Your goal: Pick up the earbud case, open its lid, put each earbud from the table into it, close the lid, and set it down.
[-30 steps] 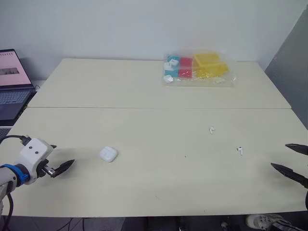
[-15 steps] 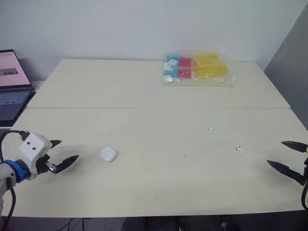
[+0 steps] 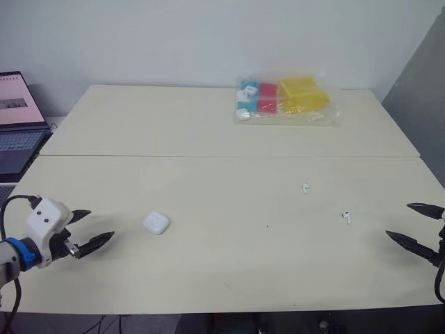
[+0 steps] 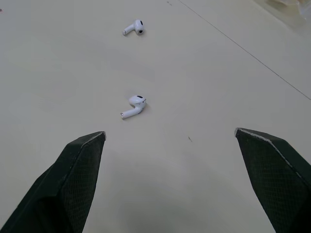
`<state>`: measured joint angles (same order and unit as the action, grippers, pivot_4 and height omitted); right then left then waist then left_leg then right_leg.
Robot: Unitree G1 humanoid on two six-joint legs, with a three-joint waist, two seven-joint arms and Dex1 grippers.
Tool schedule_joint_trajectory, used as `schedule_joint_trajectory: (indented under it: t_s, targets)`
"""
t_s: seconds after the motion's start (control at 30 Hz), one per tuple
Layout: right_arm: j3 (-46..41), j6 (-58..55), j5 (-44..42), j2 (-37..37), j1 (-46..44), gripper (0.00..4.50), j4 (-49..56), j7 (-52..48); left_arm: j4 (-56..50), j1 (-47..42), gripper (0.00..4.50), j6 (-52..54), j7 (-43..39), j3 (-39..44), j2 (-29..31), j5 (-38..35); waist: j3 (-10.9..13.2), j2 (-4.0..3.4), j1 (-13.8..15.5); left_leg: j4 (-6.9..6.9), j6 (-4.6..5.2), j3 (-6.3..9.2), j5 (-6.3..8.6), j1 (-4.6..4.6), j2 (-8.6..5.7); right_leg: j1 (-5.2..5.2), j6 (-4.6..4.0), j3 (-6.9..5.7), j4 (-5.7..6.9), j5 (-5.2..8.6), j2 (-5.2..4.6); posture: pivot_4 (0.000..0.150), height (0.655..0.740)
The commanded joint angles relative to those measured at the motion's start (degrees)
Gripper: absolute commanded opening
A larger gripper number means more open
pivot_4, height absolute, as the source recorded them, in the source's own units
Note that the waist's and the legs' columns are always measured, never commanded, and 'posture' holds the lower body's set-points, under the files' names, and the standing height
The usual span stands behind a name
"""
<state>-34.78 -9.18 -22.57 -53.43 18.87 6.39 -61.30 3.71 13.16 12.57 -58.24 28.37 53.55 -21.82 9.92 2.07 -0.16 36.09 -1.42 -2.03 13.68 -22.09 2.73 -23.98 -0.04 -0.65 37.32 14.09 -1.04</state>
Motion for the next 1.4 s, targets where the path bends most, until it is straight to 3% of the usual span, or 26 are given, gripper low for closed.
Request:
schedule_joint_trajectory:
  t_s: [0.03,0.33,0.53,0.7,0.93,1.4]
  targets:
    - [1.13,5.94,3.03,-1.64,-0.26,4.46,0.68,-2.29,-5.36,1.34,4.5,4.68,-0.89,3.69,0.44,-3.83,0.0,0.0,0.02,0.0,0.0,0.0,0.0,0.0,0.0,0.0,0.0,0.0,0.0,0.0,0.0,0.15,0.7359]
    - [7.17,-4.49,-4.46,-2.44,-9.3,4.46,11.7,-1.81,-18.09,3.49,4.5,11.89,-0.42,1.99,-1.15,-7.51,0.0,0.0,0.0,0.1,0.0,0.03,-0.01,0.18,-0.03,0.05,-0.01,0.06,0.3,0.0,0.0,0.15,0.7359]
    - [11.04,-17.14,-14.93,-9.3,-14.37,4.46,22.08,-6.34,-20.64,2.56,4.5,15.63,2.33,-3.0,-1.87,-5.59,0.01,-0.01,0.05,0.11,0.0,0.09,-0.01,0.19,-0.02,0.02,-0.09,0.05,0.45,0.06,0.06,0.15,0.7359]
    - [13.72,-21.89,-20.29,-12.69,-20.68,4.46,24.22,-8.54,-22.29,-0.27,4.5,17.96,5.69,-6.89,-3.07,-5.06,-0.02,0.13,0.08,0.15,0.0,0.14,-0.01,0.18,-0.01,0.04,-0.14,0.0,0.46,0.08,0.08,0.15,0.7359]
    - [19.66,-21.17,-19.59,-12.77,-28.21,4.46,23.41,-11.08,-21.8,-3.08,4.5,18.0,9.41,-12.82,-4.83,-1.91,-0.01,0.13,0.09,0.16,0.0,0.14,-0.01,0.14,-0.02,-0.01,-0.12,0.06,0.45,0.08,0.06,0.15,0.7359]
    - [19.38,-21.26,-19.63,-11.69,-26.77,4.46,25.54,-10.16,-15.9,-9.02,4.5,19.77,12.3,-17.23,-6.87,0.78,-0.02,0.13,0.11,0.27,0.0,0.14,-0.01,0.1,-0.01,-0.03,-0.13,0.03,0.58,0.09,0.08,0.15,0.7359]
